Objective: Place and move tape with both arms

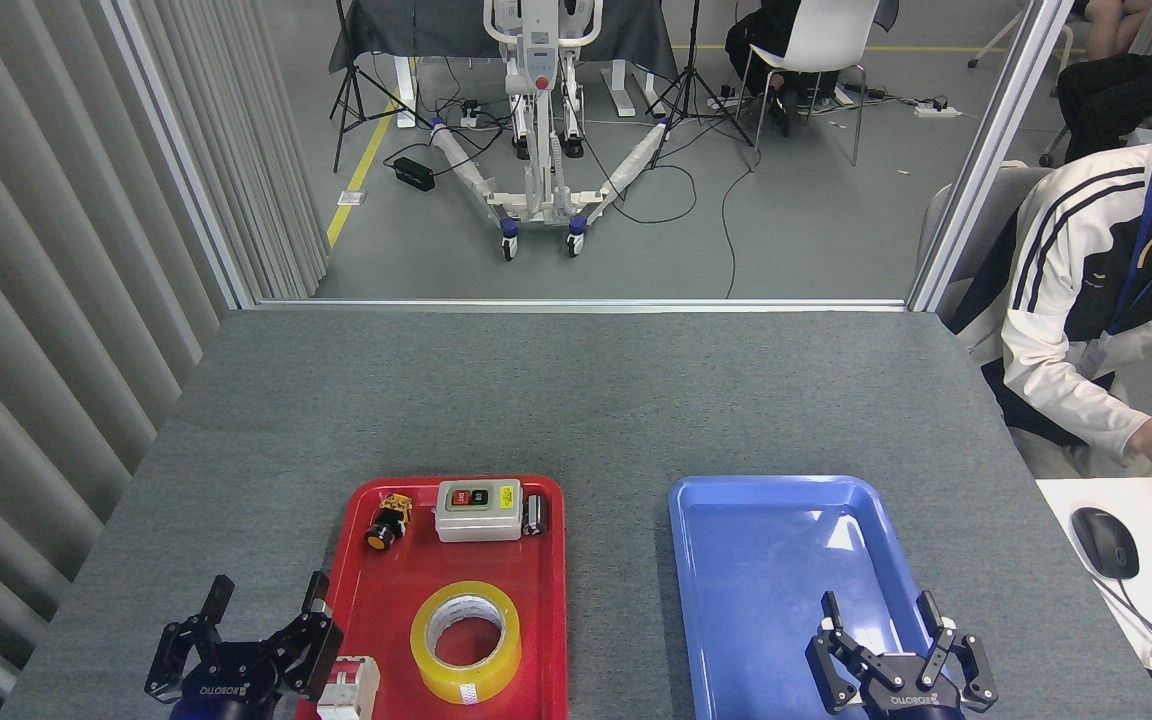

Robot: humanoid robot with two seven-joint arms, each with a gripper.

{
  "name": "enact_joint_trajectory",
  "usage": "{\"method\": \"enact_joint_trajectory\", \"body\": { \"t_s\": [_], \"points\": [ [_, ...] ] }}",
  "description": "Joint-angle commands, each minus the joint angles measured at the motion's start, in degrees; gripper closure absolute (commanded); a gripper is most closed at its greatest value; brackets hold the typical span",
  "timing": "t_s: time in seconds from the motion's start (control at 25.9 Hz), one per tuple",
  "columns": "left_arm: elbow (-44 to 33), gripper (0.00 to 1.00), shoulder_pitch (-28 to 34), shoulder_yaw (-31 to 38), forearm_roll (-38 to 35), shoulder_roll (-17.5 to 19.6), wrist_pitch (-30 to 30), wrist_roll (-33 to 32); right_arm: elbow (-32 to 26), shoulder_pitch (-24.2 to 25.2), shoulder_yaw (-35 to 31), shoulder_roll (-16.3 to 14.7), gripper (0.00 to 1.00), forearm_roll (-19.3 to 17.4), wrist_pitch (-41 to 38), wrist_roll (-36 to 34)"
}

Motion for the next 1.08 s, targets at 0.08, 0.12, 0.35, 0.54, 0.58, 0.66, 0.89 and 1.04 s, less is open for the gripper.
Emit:
{"method": "enact_joint_trajectory", "body": {
  "t_s": [0.08, 0.12, 0.35, 0.54, 0.58, 0.66, 0.89, 1.04],
  "points": [
    [0.13, 0.00, 0.00, -0.09, 0.03, 0.38, -0.11, 0.05, 0.00, 0.00, 0.00, 0.26, 0.00, 0.02, 0.02, 0.00],
    [0.13, 0.00, 0.00, -0.09, 0.12, 0.38, -0.11, 0.05, 0.00, 0.00, 0.00, 0.26, 0.00, 0.02, 0.02, 0.00],
    [0.13, 0.00, 0.00, -0.17, 0.03, 0.38, -0.29, -0.12, 0.00, 0.00, 0.00, 0.35, 0.00, 0.02, -0.07, 0.00],
    [-0.84, 0.00, -0.97, -0.35, 0.03, 1.61, -4.50, -6.89, -0.17, 0.00, 0.00, 0.44, 0.00, 0.02, -0.07, 0.00],
    [-1.19, 0.00, -2.02, -0.35, 0.12, 2.31, -6.09, -10.76, -0.17, 0.00, 0.00, 0.53, 0.00, 0.02, 0.02, 0.00],
    [-1.63, 0.00, -5.54, -0.44, 0.12, 4.51, -11.18, -22.45, -0.17, 0.00, 0.00, 0.70, 0.00, 0.02, 0.02, 0.00],
    [-1.63, 0.00, -15.29, -1.49, 0.47, 4.86, -14.44, -57.34, -0.17, 0.00, 0.00, 0.79, 0.00, 0.02, 0.02, 0.00],
    [-0.31, 0.00, -18.90, -5.01, 0.73, 3.28, -14.35, -62.44, -0.17, 0.00, 0.00, 0.88, 0.00, 0.02, 0.02, 0.00]
  ]
}}
